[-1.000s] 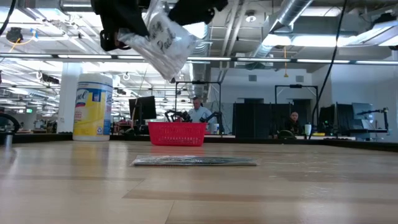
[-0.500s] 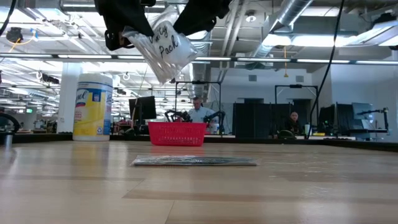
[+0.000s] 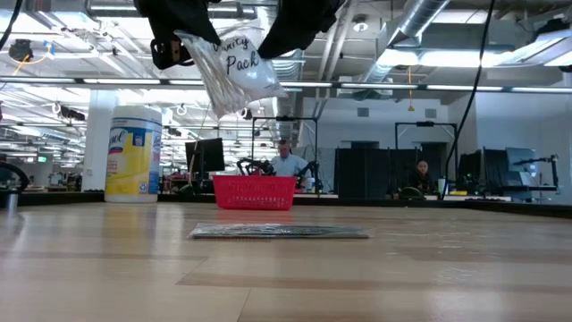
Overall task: Pick & Place Travel size toiletries
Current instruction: Put the cotton pack into the bottom red basket
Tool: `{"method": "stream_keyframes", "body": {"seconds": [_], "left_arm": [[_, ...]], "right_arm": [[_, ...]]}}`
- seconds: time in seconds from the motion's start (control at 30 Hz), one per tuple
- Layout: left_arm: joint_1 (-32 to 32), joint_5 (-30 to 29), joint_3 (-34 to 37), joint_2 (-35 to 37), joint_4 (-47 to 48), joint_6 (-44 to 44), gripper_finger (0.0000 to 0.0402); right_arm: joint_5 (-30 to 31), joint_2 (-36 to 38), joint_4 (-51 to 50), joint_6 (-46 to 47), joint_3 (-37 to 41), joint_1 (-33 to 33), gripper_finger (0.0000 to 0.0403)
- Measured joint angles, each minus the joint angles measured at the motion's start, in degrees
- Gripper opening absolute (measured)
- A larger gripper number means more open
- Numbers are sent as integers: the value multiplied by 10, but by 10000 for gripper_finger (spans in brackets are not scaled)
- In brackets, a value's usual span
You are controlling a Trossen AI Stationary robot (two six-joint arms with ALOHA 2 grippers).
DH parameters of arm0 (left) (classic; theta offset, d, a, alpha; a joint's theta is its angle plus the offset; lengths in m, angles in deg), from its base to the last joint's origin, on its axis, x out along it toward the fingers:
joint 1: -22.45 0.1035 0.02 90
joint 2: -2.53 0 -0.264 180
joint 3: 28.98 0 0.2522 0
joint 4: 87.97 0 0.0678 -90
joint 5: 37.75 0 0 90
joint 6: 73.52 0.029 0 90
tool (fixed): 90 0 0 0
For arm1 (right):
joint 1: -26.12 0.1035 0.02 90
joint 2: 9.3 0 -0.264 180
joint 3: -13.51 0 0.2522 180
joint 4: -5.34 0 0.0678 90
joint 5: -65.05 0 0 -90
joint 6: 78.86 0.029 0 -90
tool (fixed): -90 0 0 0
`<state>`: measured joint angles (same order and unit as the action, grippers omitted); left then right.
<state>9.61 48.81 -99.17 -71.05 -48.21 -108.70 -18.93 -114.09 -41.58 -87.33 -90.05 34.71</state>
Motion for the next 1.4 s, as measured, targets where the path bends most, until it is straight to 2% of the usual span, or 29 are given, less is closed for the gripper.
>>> {"method": "stream_keyframes", "body": {"seconds": [0.37, 0.63, 0.9, 1.1, 1.4], "left_arm": [[0, 55, -1, 1, 14, -15, 1], [2, 54, -1, -7, 24, -28, 0], [20, 59, -2, -63, 9, -21, 0], [41, 54, -1, -74, -48, 16, 0], [40, 38, -1, -47, -69, 31, 0]], "right_arm": [[5, 21, -60, 54, 2, 2, 81], [1, 29, 26, 52, 0, 6, 162], [0, 27, 58, 53, 1, 7, 256], [-5, 13, 31, 54, 2, 12, 271], [-4, 14, 17, 69, 1, 7, 271]]}}
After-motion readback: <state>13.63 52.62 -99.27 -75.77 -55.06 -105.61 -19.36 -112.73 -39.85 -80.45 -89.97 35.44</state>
